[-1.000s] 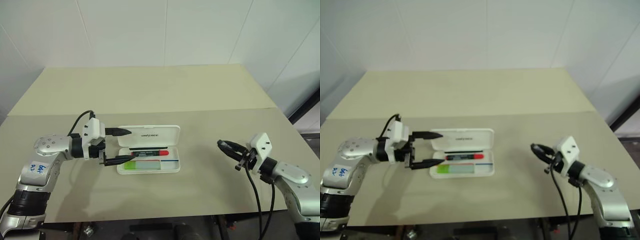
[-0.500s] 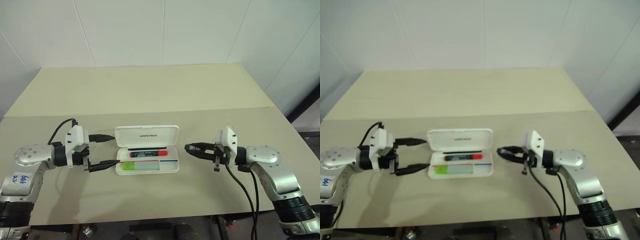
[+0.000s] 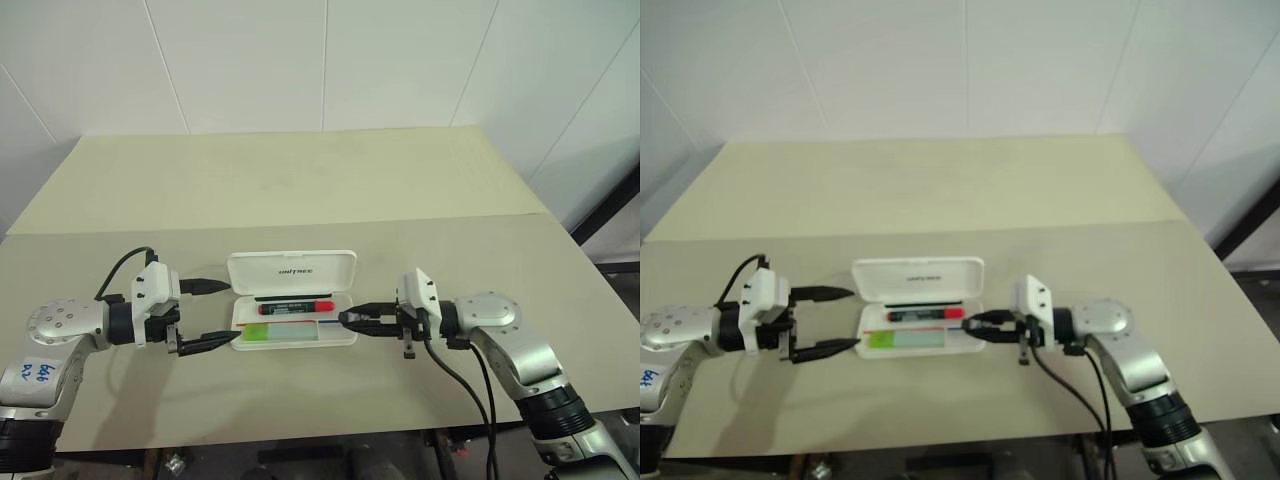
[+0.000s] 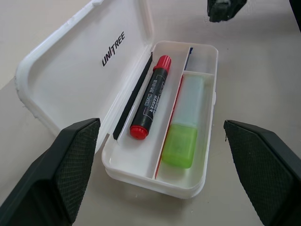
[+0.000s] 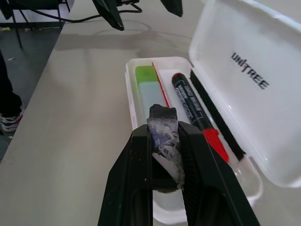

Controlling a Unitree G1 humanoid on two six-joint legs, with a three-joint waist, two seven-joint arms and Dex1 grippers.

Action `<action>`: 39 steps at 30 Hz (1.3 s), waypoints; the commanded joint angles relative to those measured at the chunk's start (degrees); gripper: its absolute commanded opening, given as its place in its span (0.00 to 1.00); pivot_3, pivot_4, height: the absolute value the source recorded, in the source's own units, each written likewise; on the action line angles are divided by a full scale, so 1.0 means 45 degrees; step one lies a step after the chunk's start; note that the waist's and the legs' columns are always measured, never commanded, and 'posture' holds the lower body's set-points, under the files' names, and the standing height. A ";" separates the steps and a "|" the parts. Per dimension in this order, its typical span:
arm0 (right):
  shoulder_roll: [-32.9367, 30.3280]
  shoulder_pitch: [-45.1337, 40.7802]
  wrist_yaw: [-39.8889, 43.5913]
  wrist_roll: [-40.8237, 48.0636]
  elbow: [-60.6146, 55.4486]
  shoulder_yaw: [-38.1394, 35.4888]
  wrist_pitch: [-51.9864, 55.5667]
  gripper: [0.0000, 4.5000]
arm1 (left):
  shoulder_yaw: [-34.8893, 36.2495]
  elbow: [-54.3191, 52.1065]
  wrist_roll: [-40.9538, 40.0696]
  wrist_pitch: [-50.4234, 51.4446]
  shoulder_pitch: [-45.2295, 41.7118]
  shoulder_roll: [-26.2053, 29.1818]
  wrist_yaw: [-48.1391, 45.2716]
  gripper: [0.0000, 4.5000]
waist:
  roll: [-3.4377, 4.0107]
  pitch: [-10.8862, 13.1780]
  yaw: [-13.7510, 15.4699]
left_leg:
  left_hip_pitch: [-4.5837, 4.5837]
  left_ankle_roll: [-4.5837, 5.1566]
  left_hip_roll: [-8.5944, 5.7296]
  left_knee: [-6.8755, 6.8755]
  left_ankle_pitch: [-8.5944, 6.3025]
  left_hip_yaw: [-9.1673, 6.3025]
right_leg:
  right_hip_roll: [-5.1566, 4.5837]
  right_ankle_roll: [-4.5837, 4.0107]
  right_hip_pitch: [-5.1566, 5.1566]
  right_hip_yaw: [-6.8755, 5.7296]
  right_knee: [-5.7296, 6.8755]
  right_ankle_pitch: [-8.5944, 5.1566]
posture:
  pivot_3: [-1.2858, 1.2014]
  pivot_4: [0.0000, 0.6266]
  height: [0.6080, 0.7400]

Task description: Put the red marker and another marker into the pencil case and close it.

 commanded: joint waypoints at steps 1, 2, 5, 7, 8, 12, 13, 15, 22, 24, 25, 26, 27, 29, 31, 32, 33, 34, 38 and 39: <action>0.0241 -0.0326 0.0209 -0.0215 0.0227 0.0277 -0.0493 0.09 | -0.0020 -0.0455 -0.0176 -0.0004 -0.0037 -0.0025 0.0053 1.00 | -0.0001 0.0000 0.0003 | -0.0001 0.0000 -0.0001 0.0000 0.0000 0.0000 | -0.0003 0.0000 0.0001 0.0000 -0.0001 0.0000 | 0.52 0.24 1.00; 0.0308 -0.0367 0.0267 -0.0306 0.0368 0.0376 -0.0602 0.09 | -0.0061 -0.0449 -0.0167 -0.0007 -0.0076 -0.0043 0.0052 1.00 | -0.0001 0.0000 0.0004 | -0.0001 -0.0001 -0.0001 0.0001 0.0000 0.0000 | -0.0004 0.0000 0.0002 -0.0001 -0.0003 0.0000 | 0.52 0.24 1.00; 0.0563 -0.0599 0.0262 -0.0531 0.0990 0.0494 -0.0948 0.09 | -0.0189 -0.0507 -0.0179 0.0022 -0.0162 -0.0088 0.0055 1.00 | 0.0000 0.0000 -0.0001 | -0.0001 -0.0001 -0.0001 -0.0002 -0.0001 0.0000 | -0.0003 0.0000 0.0000 -0.0002 -0.0003 0.0000 | 0.52 0.24 1.00; 0.0684 -0.0721 0.0256 -0.0622 0.1247 0.0466 -0.1111 0.09 | -0.0224 -0.0588 -0.0229 0.0086 -0.0162 -0.0084 0.0058 1.00 | -0.0001 0.0000 -0.0004 | -0.0001 -0.0001 -0.0002 0.0000 0.0000 0.0001 | -0.0004 0.0000 0.0000 0.0000 -0.0002 0.0000 | 0.52 0.24 1.00; 0.0724 -0.0765 0.0270 -0.0631 0.1322 0.0452 -0.1142 0.09 | -0.0220 -0.0644 -0.0259 0.0123 -0.0140 -0.0080 0.0060 1.00 | -0.0001 0.0000 -0.0003 | -0.0001 -0.0001 -0.0001 0.0001 0.0000 0.0000 | -0.0004 0.0000 0.0000 0.0000 -0.0002 0.0000 | 0.52 0.24 1.00; 0.0838 -0.0881 0.0311 -0.0722 0.1639 0.0442 -0.1296 0.09 | -0.0199 -0.0693 -0.0250 0.0165 -0.0114 -0.0115 0.0087 1.00 | 0.0000 0.0000 -0.0004 | -0.0002 -0.0001 0.0001 -0.0004 -0.0001 -0.0001 | -0.0004 0.0000 -0.0002 -0.0002 -0.0002 0.0000 | 0.52 0.24 1.00; 0.0892 -0.0926 0.0306 -0.0764 0.1748 0.0465 -0.1362 0.09 | -0.0218 -0.0690 -0.0225 0.0142 -0.0106 -0.0153 0.0111 1.00 | 0.0000 0.0000 -0.0009 | -0.0001 -0.0001 0.0000 -0.0004 -0.0001 -0.0001 | -0.0004 0.0000 -0.0002 -0.0001 -0.0002 0.0000 | 0.52 0.24 1.00; 0.0984 -0.0994 0.0303 -0.0830 0.1916 0.0499 -0.1462 0.09 | -0.0261 -0.0720 -0.0200 0.0119 -0.0093 -0.0228 0.0161 1.00 | 0.0000 0.0000 -0.0013 | -0.0001 -0.0001 0.0000 -0.0001 -0.0001 -0.0001 | -0.0003 0.0000 -0.0002 -0.0001 -0.0001 0.0000 | 0.52 0.24 1.00; 0.1127 -0.1078 0.0431 -0.1076 0.2639 0.0503 -0.1856 0.09 | -0.0260 -0.0709 -0.0153 0.0010 -0.0103 -0.0327 0.0240 1.00 | 0.0000 0.0000 -0.0015 | -0.0002 -0.0001 -0.0001 -0.0002 -0.0001 0.0000 | -0.0007 0.0000 -0.0002 -0.0001 -0.0003 0.0000 | 0.52 0.24 1.00; 0.1196 -0.1100 0.0454 -0.1119 0.2825 0.0514 -0.1930 0.09 | -0.0274 -0.0714 -0.0150 0.0006 -0.0113 -0.0333 0.0261 1.00 | 0.0000 0.0000 -0.0022 | -0.0002 -0.0001 0.0000 -0.0003 -0.0001 0.0000 | -0.0006 0.0000 -0.0003 -0.0001 -0.0002 0.0000 | 0.52 0.24 1.00; 0.1220 -0.1100 0.0473 -0.1129 0.2887 0.0514 -0.1942 0.25 | -0.0279 -0.0721 -0.0151 0.0008 -0.0117 -0.0336 0.0269 1.00 | 0.0000 0.0000 -0.0023 | -0.0001 -0.0001 0.0001 -0.0002 -0.0001 -0.0002 | -0.0004 0.0000 -0.0003 -0.0002 0.0000 0.0000 | 0.52 0.24 1.00; 0.1235 -0.1088 0.0480 -0.1163 0.2948 0.0506 -0.1991 0.31 | -0.0276 -0.0718 -0.0148 0.0001 -0.0118 -0.0337 0.0272 1.00 | 0.0000 0.0000 -0.0023 | -0.0001 -0.0001 0.0001 -0.0002 0.0000 -0.0001 | -0.0004 -0.0001 -0.0005 -0.0001 0.0002 0.0000 | 0.52 0.24 1.00; 0.1232 -0.1066 0.0517 -0.1168 0.2976 0.0496 -0.1984 0.37 | -0.0268 -0.0709 -0.0145 -0.0009 -0.0118 -0.0338 0.0271 1.00 | 0.0000 0.0000 -0.0022 | -0.0001 -0.0001 0.0001 -0.0002 -0.0001 -0.0001 | -0.0004 0.0000 -0.0005 -0.0001 0.0002 0.0000 | 0.52 0.24 1.00; 0.1221 -0.1036 0.0570 -0.1178 0.2998 0.0476 -0.1995 0.53 | -0.0248 -0.0683 -0.0138 -0.0027 -0.0119 -0.0336 0.0260 1.00 | 0.0000 0.0000 -0.0017 | -0.0002 -0.0001 0.0000 0.0000 -0.0001 -0.0001 | -0.0005 0.0000 -0.0004 -0.0001 0.0002 0.0000 | 0.52 0.24 1.00; 0.1255 -0.1058 0.0482 -0.1228 0.3035 0.0425 -0.2116 0.68 | -0.0228 -0.0625 -0.0123 -0.0073 -0.0113 -0.0328 0.0231 1.00 | 0.0000 0.0000 -0.0019 | -0.0002 -0.0001 -0.0002 0.0001 -0.0001 -0.0001 | -0.0008 0.0000 -0.0003 -0.0001 0.0002 0.0000 | 0.52 0.24 1.00; 0.1279 -0.1085 0.0432 -0.1244 0.3066 0.0392 -0.2181 0.75 | -0.0231 -0.0603 -0.0116 -0.0084 -0.0122 -0.0327 0.0227 1.00 | 0.0000 0.0000 -0.0022 | -0.0001 -0.0001 -0.0001 0.0000 -0.0001 -0.0001 | -0.0008 -0.0001 -0.0004 -0.0001 0.0002 0.0000 | 0.52 0.24 1.00; 0.1313 -0.1140 0.0380 -0.1196 0.3029 0.0337 -0.2163 0.84 | -0.0242 -0.0587 -0.0110 -0.0094 -0.0138 -0.0333 0.0227 1.00 | 0.0000 0.0000 -0.0023 | -0.0001 -0.0001 -0.0001 -0.0001 -0.0001 -0.0001 | -0.0006 0.0000 -0.0004 -0.0001 0.0002 0.0000 | 0.52 0.24 1.00; 0.1328 -0.1190 0.0341 -0.1126 0.2929 0.0274 -0.2121 0.92 | -0.0257 -0.0567 -0.0106 -0.0102 -0.0163 -0.0345 0.0230 1.00 | 0.0000 0.0000 -0.0027 | -0.0001 -0.0001 0.0000 -0.0002 -0.0001 -0.0001 | -0.0005 0.0000 -0.0004 -0.0001 0.0002 0.0000 | 0.52 0.24 1.00; 0.1188 -0.1186 0.0263 -0.0709 0.2249 -0.0093 -0.1796 0.99 | -0.0277 -0.0470 -0.0129 -0.0106 -0.0266 -0.0412 0.0238 1.00 | 0.0000 0.0000 -0.0014 | -0.0001 -0.0001 0.0000 0.0001 -0.0001 -0.0001 | -0.0006 0.0000 -0.0004 -0.0001 0.0004 0.0000 | 0.52 0.24 1.00; 0.1091 -0.1109 0.0252 -0.0506 0.1948 -0.0258 -0.1587 0.99 | -0.0260 -0.0453 -0.0140 -0.0109 -0.0269 -0.0421 0.0234 1.00 | 0.0000 0.0000 -0.0016 | -0.0002 -0.0001 -0.0001 0.0000 -0.0001 -0.0001 | -0.0007 0.0000 -0.0004 -0.0001 0.0004 0.0000 | 0.52 0.24 1.00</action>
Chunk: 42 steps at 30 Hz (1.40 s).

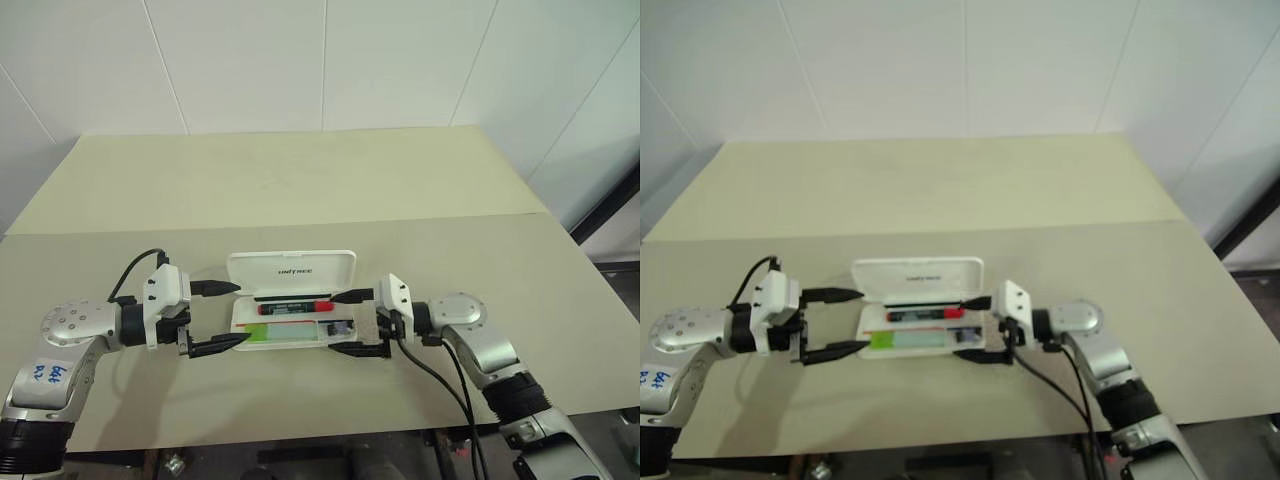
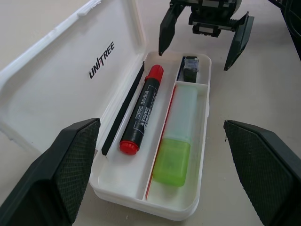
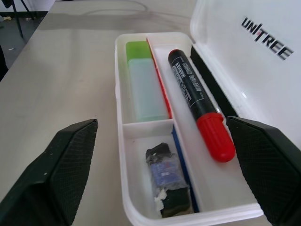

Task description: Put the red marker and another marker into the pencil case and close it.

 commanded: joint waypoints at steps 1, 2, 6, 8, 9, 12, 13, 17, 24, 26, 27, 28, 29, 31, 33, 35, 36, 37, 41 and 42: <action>-0.0309 0.0025 -0.0045 0.0864 -0.1350 -0.0790 0.0489 0.99 | 0.0128 -0.0042 -0.0163 -0.0192 -0.0171 -0.0016 0.0000 1.00 | 0.0000 0.0000 0.0003 | 0.0000 0.0000 0.0000 -0.0001 0.0000 0.0000 | 0.0000 0.0000 0.0000 0.0000 0.0000 0.0000 | 0.52 0.24 1.00; -0.0440 0.0137 -0.0074 0.0982 -0.1616 -0.0931 0.0638 0.99 | 0.0158 -0.0020 -0.0188 -0.0189 -0.0174 -0.0018 -0.0012 1.00 | 0.0000 0.0000 0.0009 | -0.0001 0.0000 0.0001 -0.0003 0.0000 -0.0001 | 0.0000 0.0000 -0.0001 0.0000 -0.0001 0.0000 | 0.52 0.24 1.00; -0.0997 0.0648 -0.0501 0.1822 -0.2804 -0.1853 0.1668 0.99 | 0.0415 0.0100 -0.0371 -0.0117 -0.0248 -0.0080 0.0067 1.00 | 0.0000 0.0000 0.0032 | -0.0004 -0.0002 0.0000 -0.0005 -0.0001 -0.0003 | -0.0003 0.0000 0.0001 -0.0002 -0.0008 0.0000 | 0.52 0.24 1.00; -0.1252 0.0970 -0.0827 0.2268 -0.3376 -0.2347 0.2292 0.99 | 0.0570 0.0203 -0.0491 -0.0032 -0.0339 -0.0088 0.0127 1.00 | 0.0000 0.0000 0.0034 | -0.0005 -0.0002 0.0000 -0.0005 -0.0001 -0.0004 | -0.0002 0.0000 0.0001 -0.0003 -0.0008 0.0000 | 0.52 0.24 1.00; -0.1469 0.1243 -0.0839 0.2371 -0.3674 -0.2523 0.2441 0.99 | 0.0645 0.0295 -0.0546 0.0002 -0.0393 -0.0083 0.0152 1.00 | 0.0000 0.0000 0.0036 | -0.0004 -0.0002 -0.0001 -0.0002 -0.0001 -0.0004 | -0.0002 0.0000 0.0001 -0.0002 -0.0007 0.0000 | 0.52 0.24 1.00; -0.1872 0.1785 -0.1113 0.2761 -0.4400 -0.2964 0.2992 0.99 | 0.0793 0.0467 -0.0738 -0.0007 -0.0493 -0.0084 0.0150 1.00 | 0.0000 0.0000 0.0017 | -0.0003 -0.0001 -0.0001 -0.0004 -0.0001 -0.0004 | 0.0003 0.0000 0.0002 -0.0002 -0.0007 0.0000 | 0.52 0.24 1.00; -0.1989 0.1902 -0.1335 0.3046 -0.4756 -0.3268 0.3310 1.00 | 0.0989 0.0479 -0.1058 0.0168 -0.0586 -0.0164 0.0191 0.96 | 0.0000 0.0000 0.0010 | -0.0003 -0.0001 -0.0001 -0.0004 -0.0001 0.0000 | 0.0003 0.0000 0.0001 0.0001 -0.0007 0.0000 | 0.52 0.24 1.00; -0.2420 0.2164 -0.1727 0.3759 -0.5974 -0.4011 0.3927 1.00 | 0.1618 0.0756 -0.1818 0.0928 -0.0903 -0.0090 0.0407 0.73 | 0.0000 0.0001 0.0014 | -0.0002 -0.0001 0.0000 0.0001 -0.0001 0.0001 | 0.0009 0.0000 0.0000 0.0002 0.0001 0.0000 | 0.52 0.24 1.00; -0.2554 0.1763 -0.1892 0.4368 -0.6686 -0.4048 0.4406 1.00 | 0.1837 0.1066 -0.2428 0.1743 -0.1542 -0.0252 0.0725 0.21 | -0.0002 0.0001 0.0045 | -0.0002 -0.0001 -0.0002 0.0002 -0.0001 0.0000 | 0.0008 0.0000 0.0007 0.0001 -0.0007 -0.0001 | 0.52 0.24 1.00; -0.2469 0.1681 -0.1987 0.4438 -0.6683 -0.3987 0.4512 1.00 | 0.1843 0.1048 -0.2561 0.1920 -0.1680 -0.0405 0.0949 0.06 | -0.0002 0.0001 0.0049 | -0.0002 -0.0001 -0.0002 0.0000 -0.0001 0.0000 | 0.0006 0.0000 0.0007 0.0000 -0.0010 0.0000 | 0.52 0.24 1.00; -0.2445 0.1672 -0.2007 0.4425 -0.6662 -0.3938 0.4509 1.00 | 0.1851 0.1056 -0.2620 0.1995 -0.1748 -0.0493 0.1083 0.01 | -0.0002 0.0001 0.0049 | -0.0003 -0.0002 -0.0002 -0.0001 -0.0001 -0.0001 | 0.0006 0.0000 0.0006 -0.0001 -0.0011 0.0000 | 0.52 0.24 1.00; -0.2442 0.1675 -0.1991 0.4411 -0.6644 -0.3890 0.4494 1.00 | 0.1850 0.1084 -0.2651 0.2050 -0.1818 -0.0572 0.1211 0.01 | -0.0002 0.0001 0.0050 | -0.0003 -0.0001 -0.0001 -0.0004 -0.0001 -0.0001 | 0.0006 0.0000 0.0006 -0.0001 -0.0012 -0.0001 | 0.52 0.24 1.00; -0.2435 0.1662 -0.1994 0.4388 -0.6606 -0.3847 0.4483 1.00 | 0.1835 0.1163 -0.2628 0.2066 -0.1940 -0.0700 0.1394 0.01 | -0.0002 0.0001 0.0047 | -0.0003 -0.0001 -0.0001 -0.0005 -0.0001 -0.0001 | 0.0006 0.0000 0.0004 -0.0002 -0.0012 -0.0001 | 0.52 0.24 1.00; -0.2424 0.1594 -0.2003 0.4265 -0.6432 -0.3797 0.4382 1.00 | 0.1838 0.1266 -0.2730 0.2280 -0.2199 -0.0973 0.1775 0.01 | -0.0002 0.0001 0.0048 | -0.0003 -0.0001 0.0000 -0.0004 -0.0001 -0.0001 | 0.0006 0.0000 0.0004 -0.0001 -0.0013 0.0000 | 0.52 0.24 1.00; -0.2448 0.1509 -0.2005 0.4043 -0.6165 -0.3750 0.4200 1.00 | 0.1743 0.1468 -0.2522 0.2189 -0.2580 -0.1273 0.2297 0.01 | -0.0004 0.0002 0.0059 | -0.0004 -0.0001 -0.0001 0.0001 -0.0001 -0.0002 | 0.0005 0.0000 0.0005 -0.0002 -0.0010 0.0000 | 0.52 0.24 1.00; -0.2433 0.1461 -0.2042 0.3866 -0.5975 -0.3708 0.4038 1.00 | 0.1662 0.1726 -0.2325 0.2163 -0.3039 -0.1590 0.2935 0.01 | -0.0004 0.0002 0.0077 | -0.0005 -0.0001 -0.0003 0.0007 -0.0001 -0.0003 | 0.0004 0.0001 0.0007 -0.0002 -0.0010 0.0000 | 0.52 0.24 1.00; -0.2412 0.1447 -0.2074 0.3794 -0.5928 -0.3679 0.3987 1.00 | 0.1639 0.1807 -0.2334 0.2212 -0.3247 -0.1754 0.3164 0.01 | -0.0005 0.0002 0.0086 | -0.0005 -0.0001 -0.0004 0.0008 -0.0001 -0.0003 | 0.0004 0.0001 0.0007 -0.0002 -0.0009 0.0001 | 0.52 0.24 1.00; -0.2368 0.1452 -0.2125 0.3733 -0.5895 -0.3638 0.3935 1.00 | 0.1539 0.2014 -0.2202 0.2248 -0.3561 -0.1965 0.3565 0.01 | -0.0005 0.0002 0.0095 | -0.0005 -0.0002 -0.0004 0.0009 -0.0001 -0.0005 | 0.0005 0.0002 0.0007 -0.0004 -0.0009 0.0001 | 0.52 0.24 1.00; -0.2257 0.1529 -0.2243 0.3596 -0.5921 -0.3482 0.3789 1.00 | 0.0935 0.2633 -0.1490 0.2031 -0.4219 -0.2322 0.4100 0.01 | -0.0005 0.0001 0.0097 | -0.0007 -0.0002 -0.0008 0.0002 0.0000 -0.0007 | 0.0004 0.0002 0.0005 -0.0006 -0.0013 0.0001 | 0.52 0.24 1.00; -0.2239 0.1563 -0.2293 0.3595 -0.5981 -0.3466 0.3795 1.00 | 0.0713 0.2743 -0.1292 0.1967 -0.4317 -0.2360 0.4084 0.01 | -0.0005 0.0001 0.0078 | -0.0011 -0.0003 -0.0008 0.0000 0.0000 -0.0006 | 0.0003 0.0002 0.0001 -0.0004 -0.0014 0.0001 | 0.52 0.24 1.00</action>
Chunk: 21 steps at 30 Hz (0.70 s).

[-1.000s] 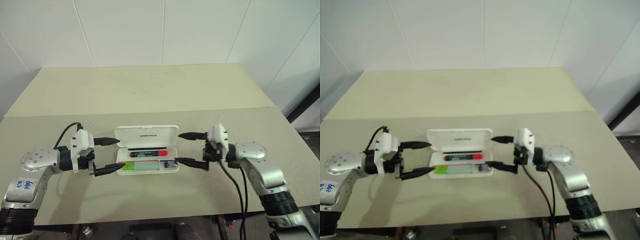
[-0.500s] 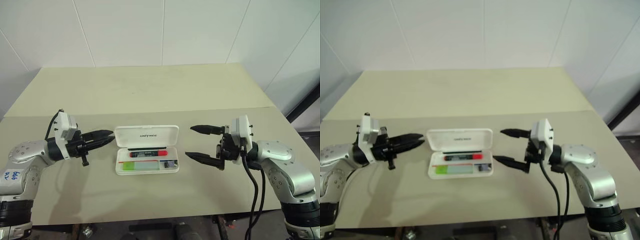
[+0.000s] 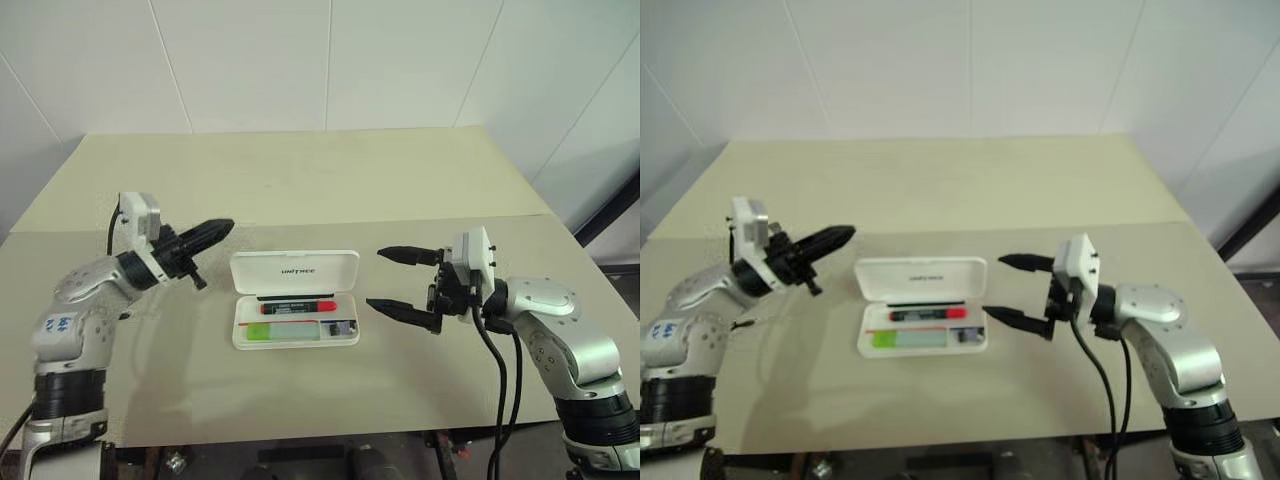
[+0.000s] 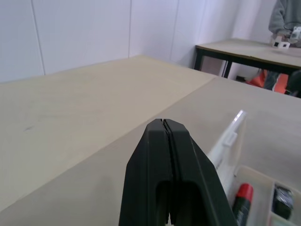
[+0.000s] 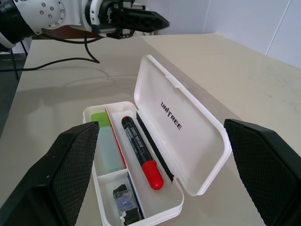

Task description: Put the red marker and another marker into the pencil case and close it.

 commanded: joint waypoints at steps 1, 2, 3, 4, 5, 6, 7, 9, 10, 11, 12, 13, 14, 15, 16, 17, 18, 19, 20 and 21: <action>0.0046 0.0020 -0.0190 -0.0032 -0.0417 -0.0041 -0.0282 1.00 | -0.0496 0.0221 0.0594 -0.0299 -0.0358 -0.0104 0.0068 0.01 | 0.0000 0.0000 -0.0026 | -0.0001 0.0000 0.0001 -0.0001 0.0000 0.0001 | -0.0001 0.0000 0.0000 0.0000 -0.0001 0.0000 | 0.52 0.24 1.00; 0.0050 0.0053 -0.0227 -0.0030 -0.0481 -0.0045 -0.0260 1.00 | -0.0686 0.0282 0.0707 -0.0291 -0.0398 -0.0106 -0.0008 0.01 | 0.0000 0.0000 -0.0033 | -0.0001 0.0000 0.0001 -0.0003 0.0000 0.0001 | -0.0001 0.0000 -0.0002 -0.0001 -0.0001 0.0000 | 0.52 0.24 1.00; 0.0043 0.0092 -0.0265 -0.0035 -0.0535 -0.0067 -0.0242 1.00 | -0.0874 0.0330 0.0816 -0.0387 -0.0409 -0.0088 -0.0194 0.01 | 0.0000 0.0000 -0.0031 | -0.0001 0.0000 0.0001 -0.0006 0.0000 0.0001 | -0.0001 0.0000 -0.0004 -0.0001 -0.0001 0.0000 | 0.52 0.24 1.00; 0.0019 0.0135 -0.0298 -0.0039 -0.0581 -0.0101 -0.0227 1.00 | -0.1063 0.0356 0.0905 -0.0453 -0.0373 -0.0013 -0.0462 0.01 | 0.0000 0.0000 -0.0024 | -0.0002 0.0000 0.0002 -0.0005 0.0000 0.0000 | 0.0000 0.0000 -0.0005 -0.0001 0.0000 0.0000 | 0.52 0.24 1.00; -0.0009 0.0177 -0.0330 -0.0041 -0.0613 -0.0137 -0.0214 1.00 | -0.1185 0.0380 0.0949 -0.0486 -0.0334 0.0039 -0.0695 0.01 | 0.0000 0.0000 -0.0016 | -0.0003 0.0000 0.0002 -0.0005 0.0000 -0.0001 | 0.0000 0.0000 -0.0005 -0.0003 0.0000 0.0000 | 0.52 0.24 1.00; -0.0048 0.0227 -0.0359 -0.0045 -0.0648 -0.0176 -0.0208 1.00 | -0.1266 0.0396 0.0972 -0.0504 -0.0297 0.0086 -0.0916 0.01 | 0.0000 0.0000 -0.0016 | -0.0003 -0.0001 0.0002 -0.0003 0.0000 0.0000 | -0.0001 0.0000 -0.0005 -0.0002 0.0001 0.0000 | 0.52 0.24 1.00; -0.0077 0.0260 -0.0384 -0.0043 -0.0673 -0.0200 -0.0203 1.00 | -0.1296 0.0411 0.0972 -0.0467 -0.0277 0.0115 -0.1072 0.01 | 0.0000 0.0000 -0.0013 | -0.0003 -0.0001 0.0002 -0.0002 0.0000 0.0000 | -0.0001 0.0000 -0.0004 -0.0001 0.0002 0.0000 | 0.52 0.24 1.00; -0.0113 0.0320 -0.0453 -0.0022 -0.0747 -0.0248 -0.0178 1.00 | -0.1339 0.0431 0.1022 -0.0414 -0.0208 0.0228 -0.1356 0.01 | 0.0000 0.0000 -0.0008 | -0.0003 -0.0001 0.0001 0.0000 0.0001 0.0000 | -0.0001 0.0000 -0.0004 -0.0002 0.0004 0.0000 | 0.52 0.24 1.00; -0.0113 0.0339 -0.0501 -0.0016 -0.0774 -0.0266 -0.0165 1.00 | -0.1347 0.0483 0.1085 -0.0445 -0.0178 0.0293 -0.1464 0.01 | 0.0000 0.0000 -0.0013 | -0.0003 -0.0001 0.0001 0.0000 0.0001 0.0000 | 0.0000 0.0000 -0.0003 -0.0002 0.0006 0.0000 | 0.52 0.24 1.00; -0.0108 0.0359 -0.0542 -0.0016 -0.0798 -0.0273 -0.0159 1.00 | -0.1348 0.0539 0.1130 -0.0505 -0.0145 0.0372 -0.1625 0.01 | 0.0000 0.0000 -0.0019 | -0.0002 -0.0002 0.0002 0.0001 0.0001 0.0000 | 0.0002 0.0000 -0.0003 -0.0001 0.0006 0.0000 | 0.52 0.24 1.00; -0.0112 0.0392 -0.0568 -0.0011 -0.0833 -0.0283 -0.0157 1.00 | -0.1339 0.0548 0.1160 -0.0561 -0.0103 0.0446 -0.1766 0.01 | 0.0000 0.0000 -0.0023 | -0.0001 -0.0001 0.0001 0.0001 0.0001 0.0000 | 0.0002 0.0000 -0.0003 -0.0001 0.0006 0.0000 | 0.52 0.24 1.00; -0.0111 0.0416 -0.0595 -0.0009 -0.0858 -0.0284 -0.0157 1.00 | -0.1330 0.0545 0.1177 -0.0583 -0.0067 0.0508 -0.1887 0.01 | 0.0000 0.0000 -0.0025 | -0.0001 -0.0001 0.0001 0.0001 0.0001 0.0000 | 0.0002 0.0000 -0.0003 0.0000 0.0006 0.0000 | 0.52 0.24 1.00; -0.0113 0.0440 -0.0616 -0.0003 -0.0885 -0.0283 -0.0157 1.00 | -0.1315 0.0473 0.1133 -0.0553 0.0002 0.0593 -0.2075 0.01 | 0.0000 0.0000 -0.0025 | -0.0001 -0.0001 0.0001 0.0000 0.0001 0.0000 | 0.0003 0.0000 -0.0003 -0.0001 0.0006 0.0000 | 0.52 0.24 1.00; -0.0112 0.0457 -0.0639 -0.0001 -0.0901 -0.0279 -0.0160 1.00 | -0.1297 0.0389 0.1124 -0.0543 0.0084 0.0685 -0.2233 0.01 | 0.0000 0.0000 -0.0024 | -0.0001 -0.0001 0.0001 -0.0001 0.0001 0.0000 | 0.0003 0.0000 -0.0003 -0.0001 0.0006 0.0000 | 0.52 0.24 1.00; -0.0107 0.0463 -0.0663 -0.0005 -0.0909 -0.0270 -0.0163 1.00 | -0.1280 0.0329 0.1130 -0.0548 0.0152 0.0761 -0.2360 0.01 | 0.0000 0.0000 -0.0026 | -0.0001 -0.0002 0.0001 -0.0001 0.0001 0.0000 | 0.0003 0.0000 -0.0004 -0.0001 0.0005 0.0000 | 0.52 0.24 1.00; -0.0101 0.0471 -0.0682 -0.0009 -0.0912 -0.0268 -0.0169 1.00 | -0.1252 0.0224 0.1077 -0.0515 0.0262 0.0862 -0.2553 0.01 | 0.0000 0.0000 -0.0031 | -0.0002 -0.0002 0.0002 -0.0003 0.0001 0.0000 | 0.0002 0.0000 -0.0004 -0.0001 0.0003 0.0000 | 0.52 0.24 1.00; -0.0094 0.0472 -0.0699 -0.0016 -0.0912 -0.0264 -0.0170 1.00 | -0.1240 0.0138 0.1043 -0.0497 0.0355 0.0947 -0.2710 0.01 | 0.0000 0.0000 -0.0033 | -0.0002 -0.0002 0.0002 -0.0004 0.0001 0.0000 | 0.0002 0.0000 -0.0004 0.0000 0.0002 0.0000 | 0.52 0.24 1.00; -0.0090 0.0474 -0.0711 -0.0019 -0.0914 -0.0262 -0.0168 1.00 | -0.1234 0.0084 0.1017 -0.0482 0.0413 0.0999 -0.2816 0.01 | 0.0000 0.0000 -0.0027 | -0.0002 -0.0002 0.0002 -0.0006 0.0001 0.0000 | 0.0002 0.0000 -0.0004 0.0000 0.0001 0.0000 | 0.52 0.24 1.00; -0.0087 0.0464 -0.0729 -0.0027 -0.0909 -0.0260 -0.0168 1.00 | -0.1260 -0.0121 0.0983 -0.0457 0.0618 0.1166 -0.3080 0.01 | 0.0000 0.0000 -0.0020 | -0.0002 -0.0002 0.0002 -0.0005 0.0001 0.0000 | 0.0001 0.0000 -0.0004 0.0000 0.0000 0.0000 | 0.52 0.24 1.00; -0.0086 0.0449 -0.0748 -0.0028 -0.0899 -0.0261 -0.0166 1.00 | -0.1325 -0.0363 0.0977 -0.0390 0.0882 0.1402 -0.3407 0.01 | 0.0000 0.0000 -0.0022 | -0.0003 -0.0002 0.0003 -0.0004 0.0001 -0.0001 | 0.0001 0.0000 -0.0004 -0.0001 0.0001 0.0000 | 0.52 0.24 1.00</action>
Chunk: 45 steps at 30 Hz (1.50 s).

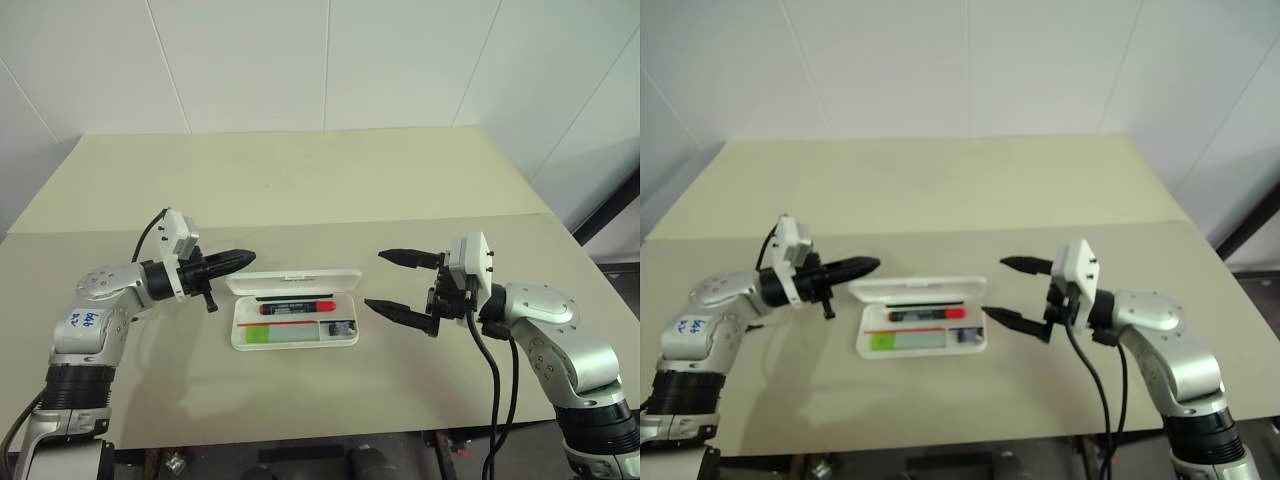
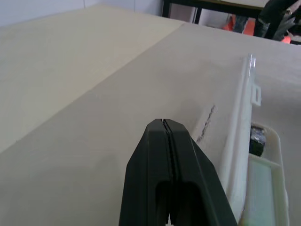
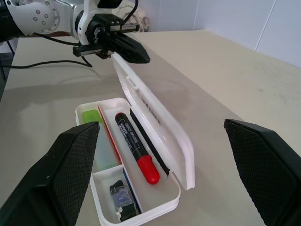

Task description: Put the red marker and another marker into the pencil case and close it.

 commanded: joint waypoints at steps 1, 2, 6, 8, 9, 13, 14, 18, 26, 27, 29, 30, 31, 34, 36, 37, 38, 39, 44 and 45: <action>-0.0111 -0.0020 -0.0114 0.0108 -0.0433 -0.0265 -0.0172 1.00 | 0.0059 -0.0916 -0.0179 0.0001 0.0571 0.0728 -0.0916 0.01 | 0.0000 0.0000 -0.0026 | 0.0000 0.0000 0.0000 0.0000 0.0000 0.0001 | -0.0001 0.0000 0.0000 0.0001 0.0000 0.0000 | 0.52 0.24 1.00; -0.0111 -0.0029 -0.0127 0.0099 -0.0418 -0.0262 -0.0176 1.00 | 0.0045 -0.1017 -0.0141 -0.0059 0.0762 0.0895 -0.1133 0.01 | 0.0000 0.0000 -0.0039 | 0.0001 0.0000 0.0002 -0.0003 0.0000 0.0002 | 0.0000 0.0000 0.0000 0.0004 -0.0001 0.0000 | 0.52 0.24 1.00; -0.0060 -0.0042 -0.0187 0.0019 -0.0336 -0.0215 -0.0229 1.00 | -0.0052 -0.1204 0.0188 -0.0459 0.1319 0.1409 -0.1683 0.01 | 0.0000 0.0000 -0.0009 | 0.0001 0.0000 0.0002 -0.0003 0.0000 0.0000 | 0.0000 -0.0002 0.0000 0.0001 -0.0001 -0.0001 | 0.52 0.24 1.00; -0.0037 -0.0035 -0.0216 -0.0011 -0.0332 -0.0192 -0.0241 1.00 | -0.0188 -0.1368 0.0286 -0.0651 0.1476 0.1502 -0.1883 0.01 | 0.0000 0.0000 -0.0008 | 0.0001 0.0000 0.0001 -0.0002 0.0000 0.0002 | -0.0001 -0.0002 0.0003 0.0002 -0.0005 -0.0001 | 0.52 0.24 1.00; -0.0038 -0.0025 -0.0221 -0.0012 -0.0338 -0.0193 -0.0242 1.00 | -0.0244 -0.1433 0.0321 -0.0712 0.1530 0.1528 -0.1960 0.01 | 0.0000 0.0000 -0.0006 | 0.0001 0.0000 0.0000 -0.0001 0.0000 0.0002 | -0.0001 -0.0002 0.0002 0.0002 -0.0006 -0.0001 | 0.52 0.24 1.00; 0.0002 0.0025 -0.0276 -0.0076 -0.0322 -0.0163 -0.0285 1.00 | -0.0824 -0.1865 0.0853 -0.1413 0.1929 0.1615 -0.2416 0.01 | 0.0000 0.0000 0.0002 | 0.0000 0.0000 0.0001 -0.0010 0.0000 0.0001 | -0.0001 -0.0002 0.0003 0.0001 -0.0019 -0.0001 | 0.52 0.24 1.00; 0.0006 0.0047 -0.0295 -0.0075 -0.0338 -0.0168 -0.0281 1.00 | -0.0947 -0.1960 0.0915 -0.1501 0.2027 0.1609 -0.2480 0.01 | 0.0000 0.0000 -0.0010 | 0.0000 0.0000 0.0001 -0.0014 0.0000 0.0002 | -0.0001 -0.0002 0.0003 0.0002 -0.0023 -0.0001 | 0.52 0.24 1.00; 0.0056 0.0174 -0.0421 -0.0094 -0.0442 -0.0154 -0.0277 1.00 | -0.1497 -0.1916 0.1223 -0.1869 0.2217 0.1455 -0.2599 0.01 | 0.0000 0.0000 -0.0014 | -0.0001 0.0000 0.0004 -0.0020 -0.0001 0.0006 | -0.0001 -0.0002 0.0001 0.0004 -0.0028 -0.0001 | 0.52 0.24 1.00; 0.0152 0.0432 -0.0771 -0.0097 -0.0742 -0.0126 -0.0289 1.00 | -0.2616 -0.1135 0.2399 -0.2314 0.1614 0.1025 -0.2208 0.01 | 0.0001 0.0000 0.0002 | -0.0001 0.0000 0.0001 -0.0011 -0.0001 0.0005 | 0.0002 -0.0002 0.0005 0.0002 -0.0025 -0.0001 | 0.52 0.24 1.00; 0.0172 0.0475 -0.0834 -0.0103 -0.0788 -0.0124 -0.0292 1.00 | -0.2717 -0.1063 0.2499 -0.2356 0.1560 0.0950 -0.2158 0.01 | 0.0001 0.0000 0.0008 | 0.0000 0.0001 0.0001 -0.0011 -0.0001 0.0005 | 0.0001 -0.0002 0.0006 0.0003 -0.0025 -0.0001 | 0.52 0.24 1.00; 0.0225 0.0552 -0.0965 -0.0114 -0.0879 -0.0122 -0.0294 1.00 | -0.2916 -0.0884 0.2754 -0.2406 0.1407 0.0769 -0.1970 0.01 | 0.0001 -0.0001 0.0013 | 0.0001 0.0000 -0.0001 -0.0008 -0.0001 0.0005 | 0.0001 -0.0002 0.0009 0.0003 -0.0024 -0.0001 | 0.52 0.24 1.00; 0.0264 0.0595 -0.1049 -0.0111 -0.0927 -0.0126 -0.0292 1.00 | -0.3013 -0.0810 0.2830 -0.2420 0.1333 0.0677 -0.1927 0.01 | 0.0001 -0.0001 0.0011 | 0.0002 0.0001 -0.0001 -0.0005 -0.0001 0.0005 | 0.0001 -0.0002 0.0010 0.0004 -0.0023 -0.0001 | 0.52 0.24 1.00; 0.0293 0.0647 -0.1111 -0.0117 -0.0980 -0.0116 -0.0299 1.00 | -0.3123 -0.0754 0.2918 -0.2433 0.1280 0.0629 -0.1913 0.01 | 0.0001 -0.0001 0.0015 | 0.0002 0.0000 -0.0001 -0.0003 -0.0001 0.0005 | 0.0001 -0.0001 0.0012 0.0004 -0.0021 -0.0001 | 0.52 0.24 1.00; 0.0351 0.0745 -0.1238 -0.0131 -0.1090 -0.0092 -0.0302 1.00 | -0.3289 -0.0637 0.3081 -0.2515 0.1189 0.0549 -0.1879 0.01 | 0.0001 -0.0001 0.0025 | 0.0009 0.0001 -0.0001 -0.0002 -0.0001 0.0004 | 0.0001 -0.0001 0.0016 0.0003 -0.0017 -0.0001 | 0.52 0.24 1.00; 0.0425 0.0832 -0.1370 -0.0143 -0.1181 -0.0074 -0.0306 1.00 | -0.3417 -0.0591 0.3131 -0.2363 0.1110 0.0520 -0.1861 0.01 | 0.0001 -0.0001 0.0026 | 0.0014 0.0001 -0.0002 0.0000 0.0000 0.0005 | 0.0000 -0.0001 0.0023 0.0004 -0.0017 0.0000 | 0.52 0.24 1.00; 0.0445 0.0862 -0.1417 -0.0146 -0.1206 -0.0071 -0.0314 1.00 | -0.3455 -0.0584 0.3117 -0.2304 0.1077 0.0504 -0.1861 0.01 | 0.0002 -0.0001 0.0025 | 0.0016 0.0001 -0.0002 0.0001 -0.0001 0.0004 | 0.0001 -0.0001 0.0026 0.0004 -0.0017 -0.0001 | 0.52 0.24 1.00; 0.0461 0.0877 -0.1458 -0.0155 -0.1217 -0.0065 -0.0326 1.00 | -0.3400 -0.0557 0.3060 -0.2270 0.1017 0.0495 -0.1833 0.01 | 0.0002 -0.0001 0.0026 | 0.0018 0.0001 -0.0002 0.0001 -0.0001 0.0004 | 0.0001 -0.0001 0.0027 0.0004 -0.0016 0.0000 | 0.52 0.24 1.00; 0.0473 0.0884 -0.1489 -0.0166 -0.1225 -0.0053 -0.0334 1.00 | -0.3344 -0.0530 0.3014 -0.2265 0.0978 0.0490 -0.1815 0.01 | 0.0002 -0.0001 0.0026 | 0.0018 0.0001 -0.0002 0.0001 0.0000 0.0004 | 0.0001 -0.0001 0.0027 0.0004 -0.0016 0.0000 | 0.52 0.24 1.00; 0.0466 0.0911 -0.1530 -0.0227 -0.1047 -0.0099 -0.0466 1.00 | -0.2287 -0.0444 0.2028 -0.1931 0.0768 0.0425 -0.1775 0.01 | 0.0002 -0.0001 -0.0008 | 0.0017 0.0001 -0.0002 0.0003 0.0000 0.0003 | 0.0002 -0.0001 0.0024 0.0004 -0.0008 0.0000 | 0.52 0.24 1.00; 0.0443 0.0910 -0.1499 -0.0266 -0.0946 -0.0116 -0.0532 1.00 | -0.1967 -0.0518 0.1620 -0.1512 0.0739 0.0450 -0.1776 0.01 | 0.0001 -0.0001 -0.0024 | 0.0019 0.0001 -0.0002 0.0002 0.0000 0.0004 | 0.0003 -0.0001 0.0023 0.0004 -0.0007 0.0000 | 0.52 0.24 1.00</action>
